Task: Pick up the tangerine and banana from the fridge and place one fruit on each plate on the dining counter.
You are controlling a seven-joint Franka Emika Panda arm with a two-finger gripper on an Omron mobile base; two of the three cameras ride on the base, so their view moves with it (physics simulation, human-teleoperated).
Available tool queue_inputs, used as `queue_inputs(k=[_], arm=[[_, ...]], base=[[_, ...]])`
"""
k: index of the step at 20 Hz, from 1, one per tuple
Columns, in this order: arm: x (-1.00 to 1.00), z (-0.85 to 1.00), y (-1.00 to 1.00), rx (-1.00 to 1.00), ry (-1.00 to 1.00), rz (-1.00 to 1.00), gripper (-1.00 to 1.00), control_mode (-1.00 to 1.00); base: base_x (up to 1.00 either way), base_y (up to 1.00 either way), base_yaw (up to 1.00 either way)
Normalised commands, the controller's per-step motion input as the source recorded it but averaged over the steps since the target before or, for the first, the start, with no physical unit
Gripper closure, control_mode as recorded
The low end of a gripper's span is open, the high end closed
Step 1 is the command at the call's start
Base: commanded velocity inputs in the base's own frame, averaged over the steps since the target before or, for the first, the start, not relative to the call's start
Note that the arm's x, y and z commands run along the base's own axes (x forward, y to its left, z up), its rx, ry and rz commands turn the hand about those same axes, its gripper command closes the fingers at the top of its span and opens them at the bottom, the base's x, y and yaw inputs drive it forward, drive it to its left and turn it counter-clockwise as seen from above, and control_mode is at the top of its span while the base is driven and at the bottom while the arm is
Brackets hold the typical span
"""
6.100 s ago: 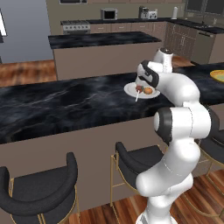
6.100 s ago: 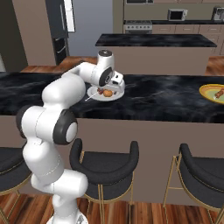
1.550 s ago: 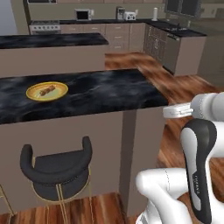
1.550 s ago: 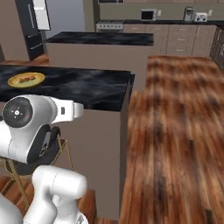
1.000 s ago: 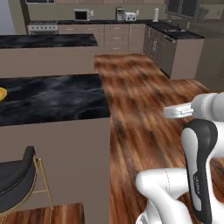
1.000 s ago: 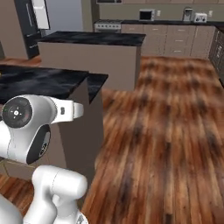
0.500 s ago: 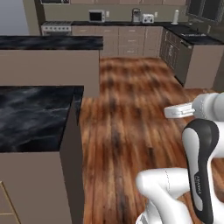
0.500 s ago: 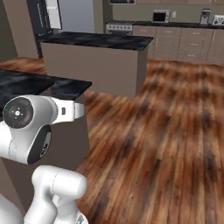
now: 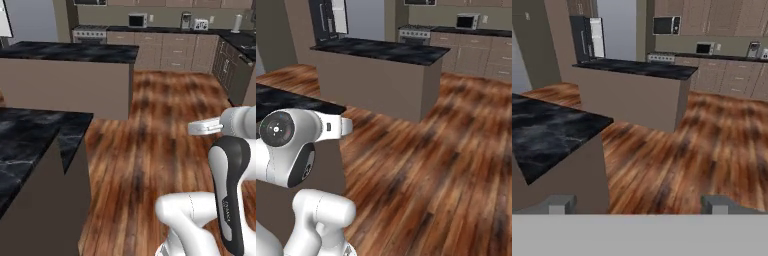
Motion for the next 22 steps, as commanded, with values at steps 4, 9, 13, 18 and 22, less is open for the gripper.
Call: queue_inputs(k=[4,9,13,18,22], arm=[[0.0,0.0,0.0,0.0,0.0,0.0,-1.0,1.0],[0.0,0.0,0.0,0.0,0.0,0.0,-1.0,1.0],[0.0,0.0,0.0,0.0,0.0,0.0,-1.0,1.0],[0.0,0.0,0.0,0.0,0.0,0.0,-1.0,1.0],[0.0,0.0,0.0,0.0,0.0,0.0,-1.0,1.0]], base=[[0.93,-0.8,0.31],[0.96,-0.79,0.29],[0.97,-0.78,0.29],[0.98,-0.76,0.29],[0.98,-0.78,0.28]])
